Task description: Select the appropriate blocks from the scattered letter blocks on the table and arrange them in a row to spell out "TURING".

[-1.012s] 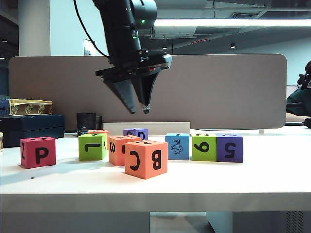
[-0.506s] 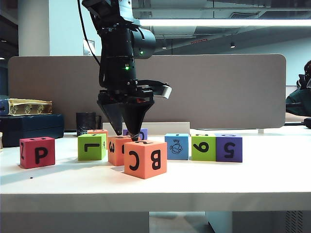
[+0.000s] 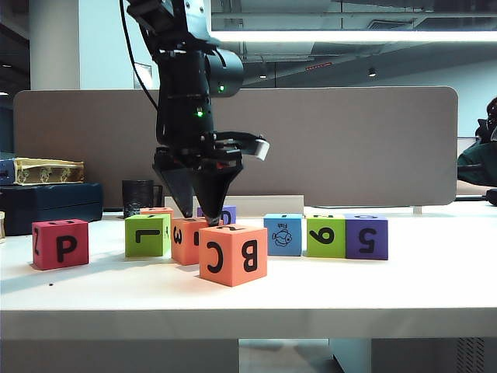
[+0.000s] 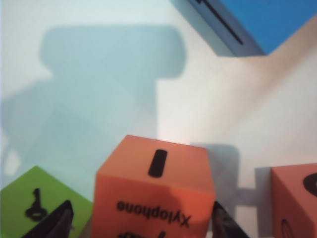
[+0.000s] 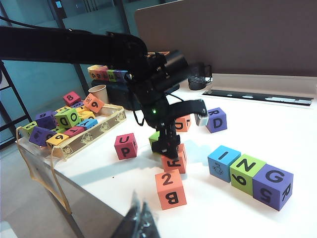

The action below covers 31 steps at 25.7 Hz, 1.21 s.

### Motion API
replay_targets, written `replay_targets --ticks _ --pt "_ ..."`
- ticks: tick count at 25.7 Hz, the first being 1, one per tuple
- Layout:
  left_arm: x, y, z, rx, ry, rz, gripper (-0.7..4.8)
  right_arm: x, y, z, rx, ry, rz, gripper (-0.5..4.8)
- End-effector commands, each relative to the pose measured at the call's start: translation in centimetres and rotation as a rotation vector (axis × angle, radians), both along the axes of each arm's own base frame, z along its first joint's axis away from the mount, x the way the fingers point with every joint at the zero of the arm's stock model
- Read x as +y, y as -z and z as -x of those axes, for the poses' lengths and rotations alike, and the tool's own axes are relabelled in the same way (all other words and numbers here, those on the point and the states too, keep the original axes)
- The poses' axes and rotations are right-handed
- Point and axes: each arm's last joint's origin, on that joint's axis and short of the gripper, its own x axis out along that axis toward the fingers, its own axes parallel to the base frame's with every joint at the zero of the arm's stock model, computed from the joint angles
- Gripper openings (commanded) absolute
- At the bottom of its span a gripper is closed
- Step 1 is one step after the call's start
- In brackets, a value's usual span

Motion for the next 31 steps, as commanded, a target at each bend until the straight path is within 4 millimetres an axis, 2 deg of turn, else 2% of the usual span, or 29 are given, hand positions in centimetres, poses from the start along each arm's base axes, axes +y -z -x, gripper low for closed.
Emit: replay_targets --ticks 1,6,7,10,14,18,21,25,31 --pt "-0.1 0.5 -0.1 0.029 0.01 0.019 3.54 0.0 -0.2 0.3 -0.023 0.0 0.0 -0.01" --pt "-0.3 1.6 -0.3 0.059 0.007 0.013 3.24 0.0 -0.2 0.2 -0.023 0.019 0.0 -0.01" --pt "-0.3 1.8 -0.3 0.064 0.005 0.011 2.65 -0.1 -0.2 0.2 -0.023 0.027 0.0 -0.01" --pt "-0.3 1.7 -0.3 0.054 0.003 0.007 2.17 -0.1 -0.2 0.2 -0.024 0.039 0.0 -0.01" --pt "0.2 0.7 -0.3 -0.022 -0.025 -0.082 2.14 -0.1 -0.2 0.2 -0.023 0.042 0.0 -0.01" --pt "0.8 -1.8 -0.5 -0.216 -0.091 -0.176 2.14 -0.1 -0.2 0.2 -0.024 0.042 0.0 -0.01" --pt "1.0 -3.9 -0.7 -0.327 -0.119 -0.123 2.14 -0.1 -0.2 0.2 -0.023 0.042 0.0 -0.01" --pt "1.1 -5.3 -1.2 -0.422 -0.143 -0.065 2.14 -0.1 -0.2 0.2 -0.023 0.042 0.0 -0.01" --pt "4.3 -5.7 -3.1 -0.482 -0.281 -0.079 2.14 -0.1 -0.2 0.2 -0.023 0.042 0.0 -0.01"
